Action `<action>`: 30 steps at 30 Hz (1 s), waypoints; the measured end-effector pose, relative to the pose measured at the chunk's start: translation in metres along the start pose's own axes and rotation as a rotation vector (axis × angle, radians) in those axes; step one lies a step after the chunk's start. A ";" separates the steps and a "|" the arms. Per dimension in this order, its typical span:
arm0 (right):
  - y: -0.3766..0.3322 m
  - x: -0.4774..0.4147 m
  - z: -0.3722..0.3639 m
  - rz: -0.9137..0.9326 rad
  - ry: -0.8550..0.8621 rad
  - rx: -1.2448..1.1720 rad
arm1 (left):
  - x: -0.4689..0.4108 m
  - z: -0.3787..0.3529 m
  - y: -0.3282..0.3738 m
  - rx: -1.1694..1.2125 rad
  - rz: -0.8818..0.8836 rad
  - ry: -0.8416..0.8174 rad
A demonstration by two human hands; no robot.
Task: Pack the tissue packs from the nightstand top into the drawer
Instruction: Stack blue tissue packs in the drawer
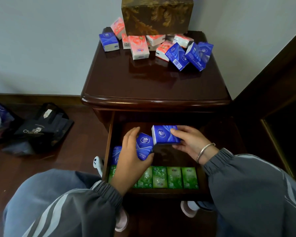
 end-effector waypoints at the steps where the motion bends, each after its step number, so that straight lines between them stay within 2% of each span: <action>1: 0.004 0.002 -0.003 -0.025 -0.017 -0.079 | -0.001 0.004 -0.005 0.018 0.060 0.028; 4: 0.017 0.007 -0.023 -0.065 -0.108 -0.180 | -0.001 0.006 -0.020 0.147 0.234 0.036; 8: 0.033 0.011 -0.039 -0.096 -0.110 -0.102 | 0.004 -0.003 -0.043 0.363 0.458 0.052; 13: 0.041 0.013 -0.048 -0.081 -0.069 -0.127 | 0.016 -0.026 -0.063 0.956 0.828 0.087; 15: 0.036 0.011 -0.044 -0.048 -0.028 -0.150 | 0.013 -0.024 -0.066 1.131 0.860 0.173; 19: 0.028 0.007 -0.033 0.007 0.047 -0.144 | 0.009 -0.010 -0.073 1.021 0.806 0.280; 22: 0.036 0.007 -0.041 -0.023 -0.013 -0.160 | 0.014 -0.006 -0.076 0.897 0.798 0.299; 25: 0.052 0.010 -0.054 -0.059 -0.065 0.033 | 0.018 -0.014 -0.072 0.838 0.820 0.233; 28: 0.059 0.008 -0.049 -0.030 -0.003 0.310 | 0.020 -0.021 -0.071 0.975 0.883 0.246; 30: 0.059 0.006 -0.047 -0.021 0.003 0.354 | 0.018 -0.024 -0.066 0.970 0.876 0.169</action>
Point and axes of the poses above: each hand's wrist, its own x-axis away from the middle knuckle, its own z-axis out of the back of the hand, y = z × x, the point moved 9 cm from there along -x, towards the middle knuckle, and after that the axes turned 8 degrees about x, right-handed, at the moved point
